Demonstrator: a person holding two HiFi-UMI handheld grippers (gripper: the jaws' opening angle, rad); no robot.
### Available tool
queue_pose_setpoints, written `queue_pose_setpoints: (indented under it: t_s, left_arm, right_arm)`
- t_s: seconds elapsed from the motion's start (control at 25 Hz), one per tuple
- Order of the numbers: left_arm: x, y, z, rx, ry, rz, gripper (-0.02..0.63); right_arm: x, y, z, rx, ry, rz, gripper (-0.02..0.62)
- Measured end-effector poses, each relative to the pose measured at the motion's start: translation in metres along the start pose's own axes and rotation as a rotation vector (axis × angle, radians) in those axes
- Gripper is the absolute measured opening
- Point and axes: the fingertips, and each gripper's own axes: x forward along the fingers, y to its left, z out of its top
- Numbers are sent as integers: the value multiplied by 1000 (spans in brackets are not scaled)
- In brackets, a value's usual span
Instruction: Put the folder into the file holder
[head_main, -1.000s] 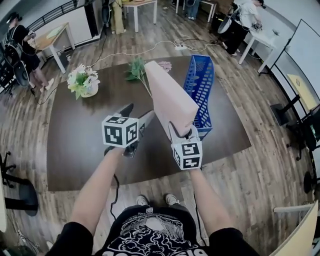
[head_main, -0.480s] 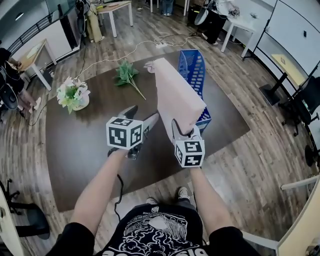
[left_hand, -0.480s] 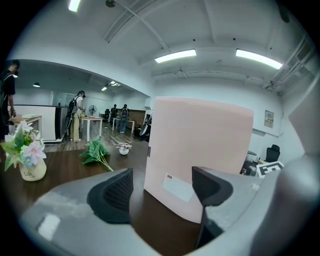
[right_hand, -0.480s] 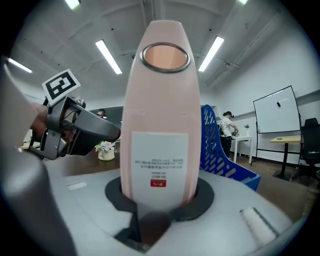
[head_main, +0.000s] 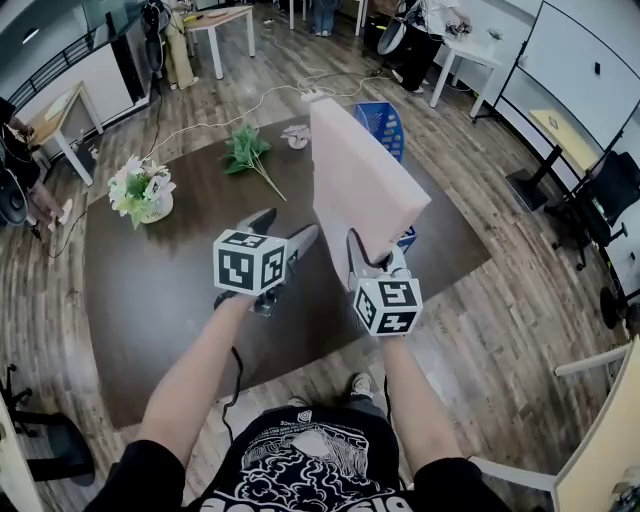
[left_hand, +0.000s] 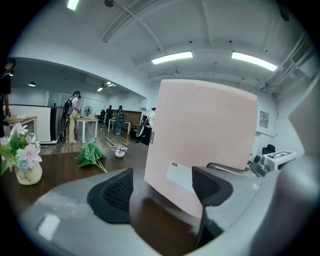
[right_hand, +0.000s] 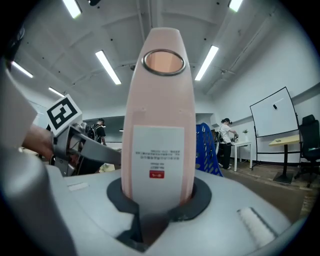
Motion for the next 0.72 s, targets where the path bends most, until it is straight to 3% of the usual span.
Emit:
queue_pose_setpoints:
  t_s: [0.72]
  left_arm:
    - [21, -65, 21, 38, -23, -80, 371]
  right_arm:
    - [-70, -41, 117, 10, -249, -52, 94]
